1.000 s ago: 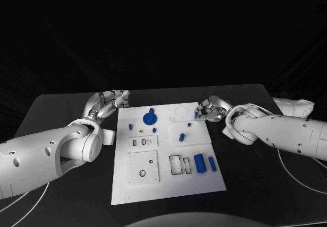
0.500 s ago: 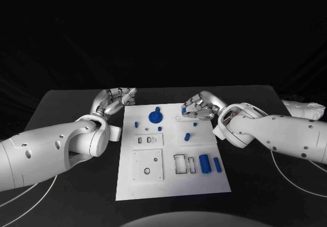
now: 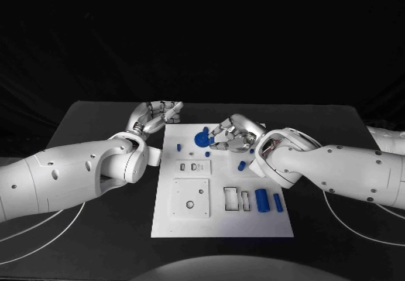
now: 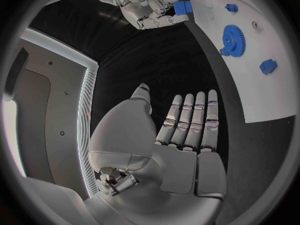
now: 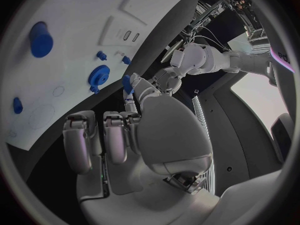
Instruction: Assemble the parts on the task board
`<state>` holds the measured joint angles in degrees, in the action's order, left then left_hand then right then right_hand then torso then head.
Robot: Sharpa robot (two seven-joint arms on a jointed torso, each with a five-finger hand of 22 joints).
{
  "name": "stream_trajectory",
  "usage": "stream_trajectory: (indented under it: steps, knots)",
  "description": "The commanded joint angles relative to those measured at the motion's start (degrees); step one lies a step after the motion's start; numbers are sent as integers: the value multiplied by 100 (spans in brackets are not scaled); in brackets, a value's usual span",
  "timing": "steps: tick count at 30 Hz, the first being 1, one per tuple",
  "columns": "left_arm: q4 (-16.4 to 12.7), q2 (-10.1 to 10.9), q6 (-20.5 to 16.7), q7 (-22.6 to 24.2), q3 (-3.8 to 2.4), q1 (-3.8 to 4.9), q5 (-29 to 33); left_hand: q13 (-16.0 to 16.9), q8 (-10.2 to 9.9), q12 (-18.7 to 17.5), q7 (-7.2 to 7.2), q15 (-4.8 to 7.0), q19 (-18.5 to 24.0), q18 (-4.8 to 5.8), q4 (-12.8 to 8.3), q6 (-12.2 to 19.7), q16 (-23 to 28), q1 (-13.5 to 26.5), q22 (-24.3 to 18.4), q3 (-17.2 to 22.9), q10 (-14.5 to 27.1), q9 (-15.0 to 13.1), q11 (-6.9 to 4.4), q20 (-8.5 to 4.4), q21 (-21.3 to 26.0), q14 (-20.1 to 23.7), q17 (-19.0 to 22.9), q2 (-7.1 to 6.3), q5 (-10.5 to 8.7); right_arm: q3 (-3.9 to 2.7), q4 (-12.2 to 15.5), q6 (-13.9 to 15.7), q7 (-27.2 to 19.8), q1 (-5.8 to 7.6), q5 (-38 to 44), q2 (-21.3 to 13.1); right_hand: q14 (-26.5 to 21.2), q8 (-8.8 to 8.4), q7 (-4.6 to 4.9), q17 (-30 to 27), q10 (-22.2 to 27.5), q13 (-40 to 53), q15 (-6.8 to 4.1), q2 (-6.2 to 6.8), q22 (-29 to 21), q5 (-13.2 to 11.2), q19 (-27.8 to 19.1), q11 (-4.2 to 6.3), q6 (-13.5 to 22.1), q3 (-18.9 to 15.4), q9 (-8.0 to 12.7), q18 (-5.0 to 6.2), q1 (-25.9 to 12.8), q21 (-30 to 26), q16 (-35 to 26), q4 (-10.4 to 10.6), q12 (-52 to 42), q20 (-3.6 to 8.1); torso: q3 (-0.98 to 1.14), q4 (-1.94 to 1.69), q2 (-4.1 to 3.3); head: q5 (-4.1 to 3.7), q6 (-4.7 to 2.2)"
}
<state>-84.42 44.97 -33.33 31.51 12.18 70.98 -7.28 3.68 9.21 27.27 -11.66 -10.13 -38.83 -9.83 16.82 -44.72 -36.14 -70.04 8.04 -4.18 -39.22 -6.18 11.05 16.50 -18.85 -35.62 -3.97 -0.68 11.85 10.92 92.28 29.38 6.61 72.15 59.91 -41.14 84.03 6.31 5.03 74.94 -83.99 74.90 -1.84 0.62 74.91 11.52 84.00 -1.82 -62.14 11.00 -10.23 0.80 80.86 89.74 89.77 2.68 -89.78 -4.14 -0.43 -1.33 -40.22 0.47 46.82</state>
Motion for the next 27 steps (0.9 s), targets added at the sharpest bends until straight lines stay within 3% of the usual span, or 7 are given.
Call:
stream_trajectory:
  steps: [1,5,7,12,27]
  knots:
    - [-14,-11,42,72,-4,4,0,-3,4,-14,-184,-2,42,-37,-9,35,33,-17,-6,-32,-28,-8,15,-2,22,27,-4,45,36,-1,8,-161,456,-31,527,124,597,-37,62,1506,-601,1510,39,68,1509,55,600,-33,-175,-40,6,-80,-5,26,23,-3,-22,-48,3,0,3,69,54]
    - [-23,-8,40,73,-4,5,0,-3,4,-14,-184,-2,42,-37,-9,35,33,-17,-6,-32,-28,-8,15,-2,22,27,-4,45,36,-2,7,-172,686,-89,842,281,597,-50,70,1506,-601,1510,48,75,1509,80,600,-40,-173,-45,13,-80,-10,26,23,-7,-22,-58,-1,-12,4,56,75]
    - [-27,-6,33,69,-5,5,0,-3,4,-14,-184,-2,42,-37,-9,35,33,-17,-6,-32,-28,-8,15,-2,22,27,-4,45,36,-2,5,-175,801,-128,962,346,597,-68,82,1506,-601,1510,63,86,1509,101,600,-46,-164,-53,22,-80,-24,26,23,-6,-22,-70,0,-5,4,62,51]
    - [-32,2,25,66,-5,5,0,-3,6,-18,-183,-2,44,-36,-11,35,34,-29,-8,-31,-30,-9,15,-2,24,26,-5,57,40,-2,-10,-152,1019,-217,1162,457,597,-76,92,1506,-601,1510,80,88,1509,116,600,-51,-169,-57,27,-80,-34,26,23,-6,-22,-82,-5,7,12,59,68]
    - [-54,27,31,71,-6,7,0,-3,6,-18,-183,-2,44,-36,-11,35,34,-29,-8,-31,-30,-9,15,-2,24,26,-5,57,40,-3,-73,-7,1346,-512,1291,610,597,-82,119,1506,-601,1510,130,85,1509,196,600,-78,-234,-49,34,-80,-40,26,23,-29,-22,-128,6,4,-7,49,107]
